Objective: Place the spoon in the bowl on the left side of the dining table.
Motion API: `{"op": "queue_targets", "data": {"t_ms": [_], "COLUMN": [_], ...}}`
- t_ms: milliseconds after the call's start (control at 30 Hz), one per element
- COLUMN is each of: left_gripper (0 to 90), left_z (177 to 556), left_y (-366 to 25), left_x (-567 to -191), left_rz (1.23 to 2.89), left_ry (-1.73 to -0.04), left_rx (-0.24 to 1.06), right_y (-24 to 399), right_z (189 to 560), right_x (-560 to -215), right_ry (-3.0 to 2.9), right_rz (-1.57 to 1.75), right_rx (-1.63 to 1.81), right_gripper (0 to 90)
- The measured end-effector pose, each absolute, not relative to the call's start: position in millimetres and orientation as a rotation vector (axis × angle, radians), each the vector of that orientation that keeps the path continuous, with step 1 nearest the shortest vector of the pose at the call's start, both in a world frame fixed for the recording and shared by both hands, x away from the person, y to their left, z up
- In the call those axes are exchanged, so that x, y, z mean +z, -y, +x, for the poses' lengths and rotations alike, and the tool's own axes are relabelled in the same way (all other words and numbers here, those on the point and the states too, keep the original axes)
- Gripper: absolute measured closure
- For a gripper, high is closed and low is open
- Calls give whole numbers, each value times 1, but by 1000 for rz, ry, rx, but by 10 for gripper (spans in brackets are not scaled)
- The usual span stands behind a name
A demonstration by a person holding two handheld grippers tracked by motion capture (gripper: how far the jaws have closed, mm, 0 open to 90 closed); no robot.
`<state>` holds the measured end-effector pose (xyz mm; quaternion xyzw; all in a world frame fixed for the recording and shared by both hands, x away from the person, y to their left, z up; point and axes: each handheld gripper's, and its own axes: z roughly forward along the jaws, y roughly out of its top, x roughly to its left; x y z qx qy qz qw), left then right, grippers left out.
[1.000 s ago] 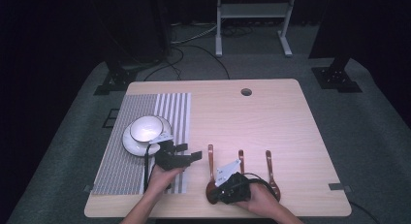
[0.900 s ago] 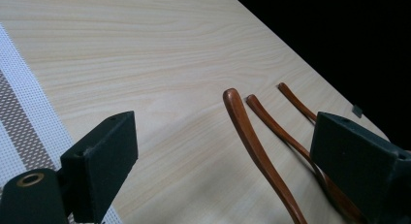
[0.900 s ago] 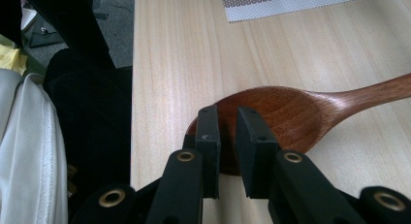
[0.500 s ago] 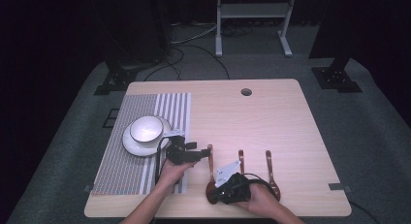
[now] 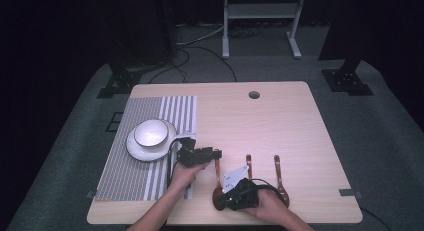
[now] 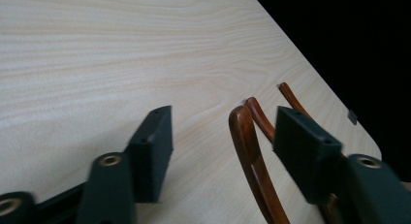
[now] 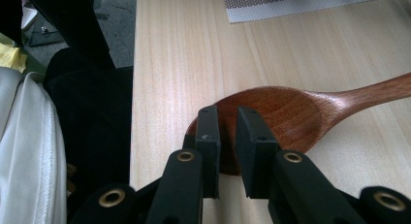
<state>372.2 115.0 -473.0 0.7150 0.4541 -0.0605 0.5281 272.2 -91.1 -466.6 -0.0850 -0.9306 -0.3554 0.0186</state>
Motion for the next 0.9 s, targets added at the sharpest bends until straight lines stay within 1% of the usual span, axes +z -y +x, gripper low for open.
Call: {"op": "queue_targets", "data": {"t_ms": [100, 233, 367, 400, 500, 633, 800, 900], "left_gripper": [502, 580, 721, 740, 766, 795, 809, 829], "left_z": [372, 371, 366, 365, 364, 364, 365, 365], "left_y": [-118, -118, -113, -112, -111, -111, -112, -112], "left_x": [-477, -475, -471, -470, -468, -468, -469, -466], "left_rz": [1676, 1678, 1689, 1683, 1674, 1642, 1601, 1550], "left_ry": [-1099, -1077, -1046, -1045, -1036, -1039, -1048, -1051], "left_rx": [-174, -197, -184, -181, -197, -226, -261, -314], "right_y": [91, 91, 91, 91, 92, 94, 99, 106], "right_z": [272, 272, 271, 271, 270, 271, 273, 278], "right_x": [-467, -466, -466, -466, -466, -466, -466, -464], "right_ry": [2892, 2901, 2907, 2910, 2909, 2898, 2857, 2828], "right_rz": [-259, -255, -247, -243, -233, -235, -247, -282], "right_rx": [-1106, -1105, -1108, -1107, -1117, -1109, -1115, -1127], "right_gripper": [787, 778, 778, 776, 760, 708, 630, 599]}}
